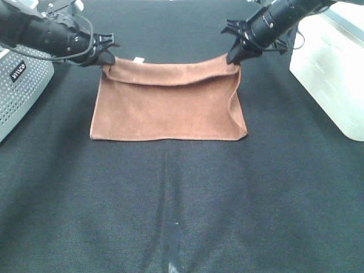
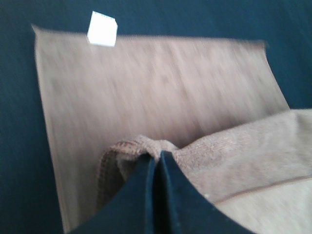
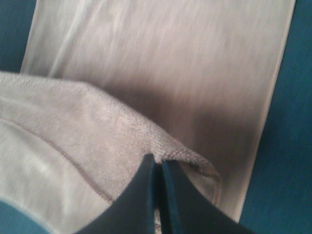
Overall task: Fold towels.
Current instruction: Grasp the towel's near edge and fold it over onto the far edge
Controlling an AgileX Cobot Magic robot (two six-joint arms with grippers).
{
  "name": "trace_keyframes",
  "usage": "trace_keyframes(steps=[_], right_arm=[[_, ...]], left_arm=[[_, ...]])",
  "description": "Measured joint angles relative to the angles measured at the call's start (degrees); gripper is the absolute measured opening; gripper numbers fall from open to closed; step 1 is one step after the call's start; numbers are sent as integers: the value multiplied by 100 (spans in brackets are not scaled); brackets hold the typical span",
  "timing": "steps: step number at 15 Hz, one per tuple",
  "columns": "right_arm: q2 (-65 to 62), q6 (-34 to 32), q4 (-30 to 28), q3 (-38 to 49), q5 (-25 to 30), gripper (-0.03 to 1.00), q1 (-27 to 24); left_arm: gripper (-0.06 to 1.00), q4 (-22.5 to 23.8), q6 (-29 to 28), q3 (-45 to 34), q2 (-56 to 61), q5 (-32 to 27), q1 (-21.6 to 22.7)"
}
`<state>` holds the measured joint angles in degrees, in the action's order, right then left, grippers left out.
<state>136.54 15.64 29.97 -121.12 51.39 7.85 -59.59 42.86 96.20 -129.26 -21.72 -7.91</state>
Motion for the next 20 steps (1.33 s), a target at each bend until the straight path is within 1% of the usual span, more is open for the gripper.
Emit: trace_keyframes(steps=[2, 3, 4, 5, 8, 11, 12, 14, 15, 16, 17, 18, 19, 20], right_arm=[[498, -11, -52, -791, 80, 0, -63], [693, -11, -97, -1140, 69, 0, -80], [1008, -11, -103, -1524, -46, 0, -80], [1163, -6, -138, -1696, -195, 0, -80], [1507, 80, -252, -1885, -825, 0, -80], [1667, 309, -201, -1885, -1432, 0, -80], [1667, 309, -201, -1885, -1432, 0, -80], [1770, 596, 69, -1885, -1748, 0, -80], [1868, 745, 235, -1891, -1965, 0, -80], [1914, 831, 350, -1891, -2040, 4, -80], [1937, 905, 407, -1891, -2051, 12, -80], [1937, 940, 464, -1891, -2063, 26, -80], [1937, 951, 487, -1896, -2126, 42, -80], [1937, 963, 487, -1896, -2137, 55, -80]], left_arm=[[0, 6, -17, 493, -298, 286, 0], [0, 6, -34, 865, -561, 418, 0], [0, 6, -34, 1129, -745, 470, 0], [0, 6, -34, 1346, -934, 527, 0], [0, 6, -34, 2000, -1541, 877, 0], [0, 6, -34, 2693, -2120, 1123, 0], [0, 6, -34, 2693, -2120, 1123, 0], [0, 6, -34, 3134, -2441, 1163, -17], [1, 6, -34, 3168, -2475, 1163, -23], [4, 11, -34, 3180, -2481, 1175, -23], [11, 23, -34, 3180, -2481, 1197, -23], [22, 29, -34, 3180, -2481, 1243, -23], [36, 34, -34, 3180, -2481, 1255, -23], [52, 46, -34, 3180, -2481, 1255, -23]])
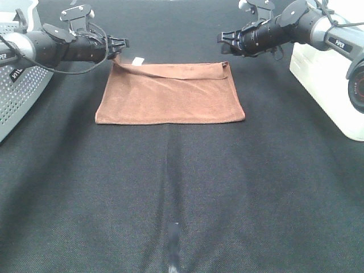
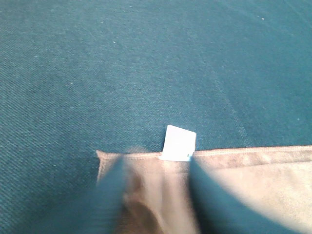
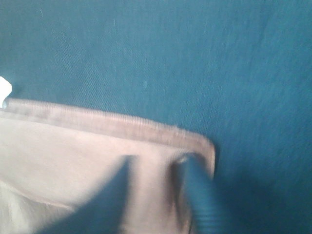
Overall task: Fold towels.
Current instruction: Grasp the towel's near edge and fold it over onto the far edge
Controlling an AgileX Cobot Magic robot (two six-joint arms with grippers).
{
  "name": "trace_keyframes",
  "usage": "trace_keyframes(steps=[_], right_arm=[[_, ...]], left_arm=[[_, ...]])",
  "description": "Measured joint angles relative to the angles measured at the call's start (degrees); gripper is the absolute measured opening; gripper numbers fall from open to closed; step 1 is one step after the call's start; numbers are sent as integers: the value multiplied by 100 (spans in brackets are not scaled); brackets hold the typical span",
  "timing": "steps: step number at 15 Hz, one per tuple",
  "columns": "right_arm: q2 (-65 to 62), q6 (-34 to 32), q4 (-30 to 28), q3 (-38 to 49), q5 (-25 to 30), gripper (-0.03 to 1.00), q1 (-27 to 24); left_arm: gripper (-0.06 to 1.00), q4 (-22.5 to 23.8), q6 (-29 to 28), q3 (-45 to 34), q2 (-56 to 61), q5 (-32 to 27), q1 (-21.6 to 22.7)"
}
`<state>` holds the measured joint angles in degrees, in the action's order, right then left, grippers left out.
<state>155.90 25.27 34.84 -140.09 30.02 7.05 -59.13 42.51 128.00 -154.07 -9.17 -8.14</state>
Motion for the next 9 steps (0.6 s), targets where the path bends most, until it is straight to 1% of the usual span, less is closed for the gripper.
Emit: trace_keyframes(steps=[1, 2, 3, 4, 6, 7, 9], right_arm=[[0, 0, 0, 0, 23, 63, 0], [0, 0, -23, 0, 109, 67, 0], [-40, 0, -92, 0, 304, 69, 0], [-143, 0, -206, 0, 710, 70, 0], [-384, -57, -264, 0, 1541, 70, 0], [-498, -74, -321, 0, 1948, 70, 0], [-670, -103, -413, 0, 2527, 70, 0]], left_arm=[[64, 6, 0, 0, 0, -34, 0], [71, 57, 0, 0, 0, -166, 0], [74, 138, 0, 0, 0, -355, 23], [76, 264, 0, 0, 11, -837, 74], [76, 350, -115, 0, 103, -1673, 206], [76, 401, -223, 0, 206, -2011, 258], [76, 539, -590, 46, 361, -2424, 292]])
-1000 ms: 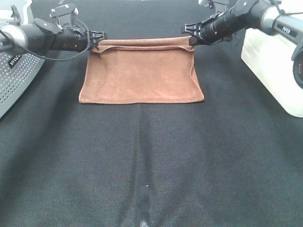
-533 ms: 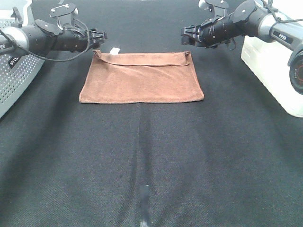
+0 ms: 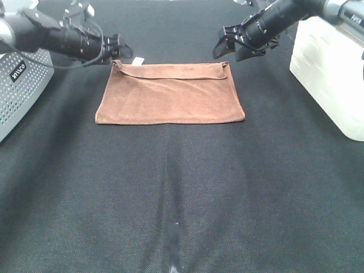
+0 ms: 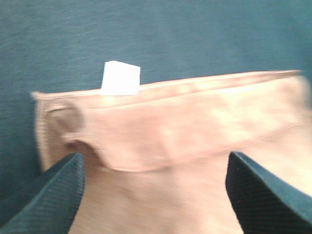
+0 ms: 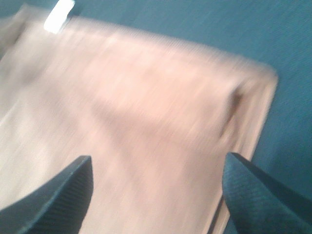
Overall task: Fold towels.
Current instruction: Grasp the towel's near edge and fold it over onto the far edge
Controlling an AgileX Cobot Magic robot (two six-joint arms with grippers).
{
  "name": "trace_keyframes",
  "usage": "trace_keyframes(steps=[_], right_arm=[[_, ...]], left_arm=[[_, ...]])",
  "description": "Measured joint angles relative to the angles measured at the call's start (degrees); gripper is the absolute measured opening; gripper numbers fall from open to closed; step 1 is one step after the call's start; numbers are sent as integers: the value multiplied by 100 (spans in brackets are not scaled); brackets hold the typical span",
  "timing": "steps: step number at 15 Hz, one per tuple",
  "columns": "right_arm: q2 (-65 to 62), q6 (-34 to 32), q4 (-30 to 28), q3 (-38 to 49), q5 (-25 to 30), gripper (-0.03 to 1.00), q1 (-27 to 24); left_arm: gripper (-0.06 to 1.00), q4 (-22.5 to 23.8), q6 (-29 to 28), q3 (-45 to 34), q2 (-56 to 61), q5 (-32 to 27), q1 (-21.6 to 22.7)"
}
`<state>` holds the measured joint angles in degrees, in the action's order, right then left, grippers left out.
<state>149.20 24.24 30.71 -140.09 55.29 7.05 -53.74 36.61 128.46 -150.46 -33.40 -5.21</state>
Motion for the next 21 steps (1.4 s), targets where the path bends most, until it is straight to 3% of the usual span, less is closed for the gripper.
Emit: trace_keyframes(steps=[5, 8, 10, 12, 15, 18, 21], right_arm=[[-138, -1404, -613, 0, 1249, 70, 0], [-138, -1570, -670, 0, 1387, 70, 0], [-201, -1776, -676, 23, 1392, 70, 0], [-579, -1799, -871, 516, 1387, 70, 0], [-1054, -1776, -1020, 1558, 1398, 70, 0], [-1169, -1593, -945, 2361, 1157, 70, 0], [-1186, -1438, -819, 2481, 665, 70, 0]], left_arm=[[74, 143, -877, 6, 23, -1684, 63], [74, 195, -1249, 6, 23, -2154, 86], [74, 470, -1507, -52, 138, -2498, 86], [74, 1077, -1971, -476, 596, -2487, 115], [74, 1226, -2149, -1415, 1226, -2401, 241], [74, 1261, -2149, -3249, 2023, -1335, 487], [74, 1255, -2108, -3587, 2097, -842, 458]])
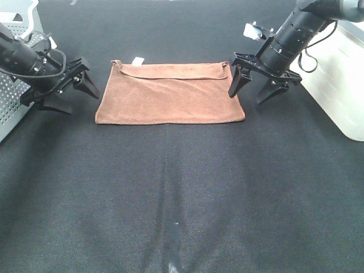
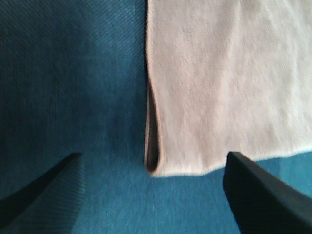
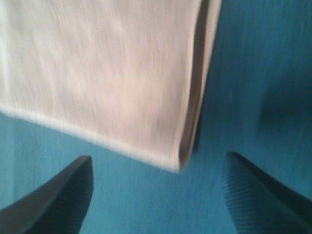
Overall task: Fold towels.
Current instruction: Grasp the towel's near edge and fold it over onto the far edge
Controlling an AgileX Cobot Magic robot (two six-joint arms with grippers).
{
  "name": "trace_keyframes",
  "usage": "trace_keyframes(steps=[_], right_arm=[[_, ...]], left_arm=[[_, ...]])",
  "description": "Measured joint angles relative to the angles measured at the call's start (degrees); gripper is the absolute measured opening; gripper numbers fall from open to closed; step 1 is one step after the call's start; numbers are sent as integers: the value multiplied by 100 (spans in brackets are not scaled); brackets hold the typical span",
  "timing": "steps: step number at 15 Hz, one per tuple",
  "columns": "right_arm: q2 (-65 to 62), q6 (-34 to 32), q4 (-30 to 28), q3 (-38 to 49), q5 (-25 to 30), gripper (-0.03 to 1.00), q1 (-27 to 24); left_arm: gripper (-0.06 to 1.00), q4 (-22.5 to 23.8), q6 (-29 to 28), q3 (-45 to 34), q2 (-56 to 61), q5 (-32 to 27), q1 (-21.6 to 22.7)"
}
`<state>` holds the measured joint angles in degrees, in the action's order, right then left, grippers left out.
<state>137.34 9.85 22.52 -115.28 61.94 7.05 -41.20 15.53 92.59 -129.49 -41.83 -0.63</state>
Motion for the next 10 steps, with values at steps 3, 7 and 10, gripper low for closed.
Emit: trace_keyframes(steps=[3, 7, 10], right_arm=[[0, 92, -34, 11, -92, 70, 0], [17, 92, -281, 17, -92, 70, 0], [264, 166, -57, 17, -86, 70, 0]], left_arm=[[74, 6, 0, 0, 11, 327, -201], [74, -80, 6, 0, -223, 619, -470], [74, -435, 17, 0, -441, 688, -481]])
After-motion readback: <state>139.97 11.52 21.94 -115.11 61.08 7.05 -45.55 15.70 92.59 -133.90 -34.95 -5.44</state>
